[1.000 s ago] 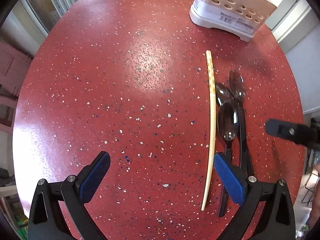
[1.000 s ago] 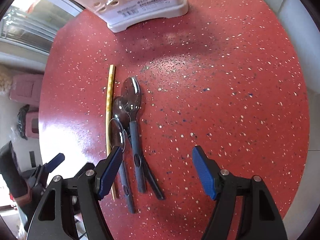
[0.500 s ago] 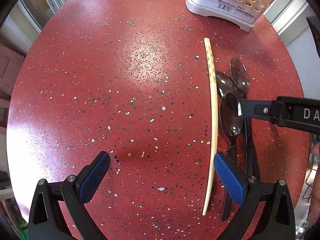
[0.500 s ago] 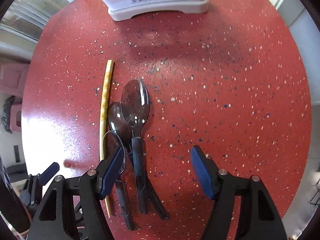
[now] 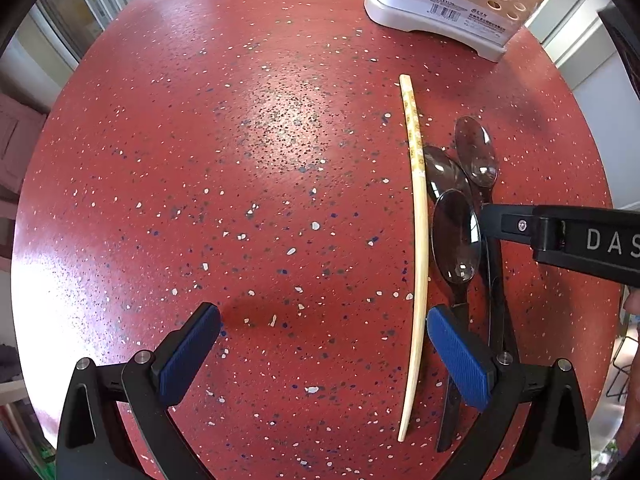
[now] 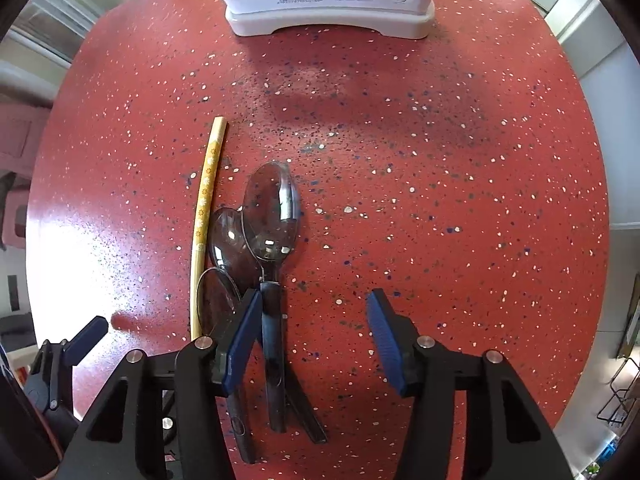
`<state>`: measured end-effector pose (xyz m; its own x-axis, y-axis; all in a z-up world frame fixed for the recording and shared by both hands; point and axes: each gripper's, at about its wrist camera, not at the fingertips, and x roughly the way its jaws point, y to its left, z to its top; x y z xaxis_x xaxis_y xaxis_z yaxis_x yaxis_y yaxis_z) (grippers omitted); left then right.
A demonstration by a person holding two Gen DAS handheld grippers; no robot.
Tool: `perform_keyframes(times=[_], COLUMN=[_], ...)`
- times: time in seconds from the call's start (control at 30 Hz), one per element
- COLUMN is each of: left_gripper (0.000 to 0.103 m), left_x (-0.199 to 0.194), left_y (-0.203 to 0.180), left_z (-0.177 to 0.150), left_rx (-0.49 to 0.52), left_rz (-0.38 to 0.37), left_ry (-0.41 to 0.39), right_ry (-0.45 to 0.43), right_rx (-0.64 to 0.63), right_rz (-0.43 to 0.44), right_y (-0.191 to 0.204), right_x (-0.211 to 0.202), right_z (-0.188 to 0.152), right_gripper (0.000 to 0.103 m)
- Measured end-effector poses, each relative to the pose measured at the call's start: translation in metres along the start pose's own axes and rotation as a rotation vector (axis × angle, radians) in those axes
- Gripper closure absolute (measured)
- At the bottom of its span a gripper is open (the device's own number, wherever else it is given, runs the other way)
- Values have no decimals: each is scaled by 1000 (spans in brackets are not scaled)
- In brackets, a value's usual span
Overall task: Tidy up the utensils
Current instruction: 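Grasp the dark-handled spoon by its handle with the right tool, then grasp the yellow-patterned chopstick with the left tool while the right tool holds the spoon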
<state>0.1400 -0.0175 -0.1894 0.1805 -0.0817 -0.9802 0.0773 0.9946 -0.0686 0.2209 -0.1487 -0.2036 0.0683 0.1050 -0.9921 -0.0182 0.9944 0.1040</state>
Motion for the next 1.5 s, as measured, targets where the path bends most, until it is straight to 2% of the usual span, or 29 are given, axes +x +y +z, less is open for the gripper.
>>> perform_keyframes(times=[0.1,0.17,0.2,0.23,0.27,0.57,0.87,1.0,1.13,1.33,1.43,1.47,1.5], left_gripper=[0,0,0,0,0,0,0,0,19,20,23,27,43], left_x=[0,3,5,6,6,16,27,25,23,29,30,30,31], left_y=[-4,-6,-5,-5,-5,-13,-27,-40,-65,-77,-83,-84,-92], left_z=[1,4,4,6,6,44,95,115,131,157,169,173,178], left_rx=[6,5,5,5,4,38,79,145,273,308,322,322,321], left_rz=[9,18,19,20,21,22,30,19,5,14,19,18,14], left_ry=[0,4,4,5,6,12,34,36,71,149,163,164,160], right_ry=[18,23,25,29,31,-10,-47,-62,-72,-75,-75,-77,-79], right_rx=[-30,-52,-57,-64,-70,20,66,64,65,61,62,61,60], right_rz=[-43,-54,-50,-63,-96,69,141,156,168,174,177,178,179], right_y=[14,21,24,27,31,1,-16,-27,-33,-51,-41,-41,-48], right_x=[3,3,3,2,6,-4,-23,-30,-39,-48,-49,-51,-45], right_z=[5,8,9,11,17,16,6,0,-7,-12,-13,-13,-19], right_gripper=[46,53,69,90,90,91,91,91,91,91,91,91,91])
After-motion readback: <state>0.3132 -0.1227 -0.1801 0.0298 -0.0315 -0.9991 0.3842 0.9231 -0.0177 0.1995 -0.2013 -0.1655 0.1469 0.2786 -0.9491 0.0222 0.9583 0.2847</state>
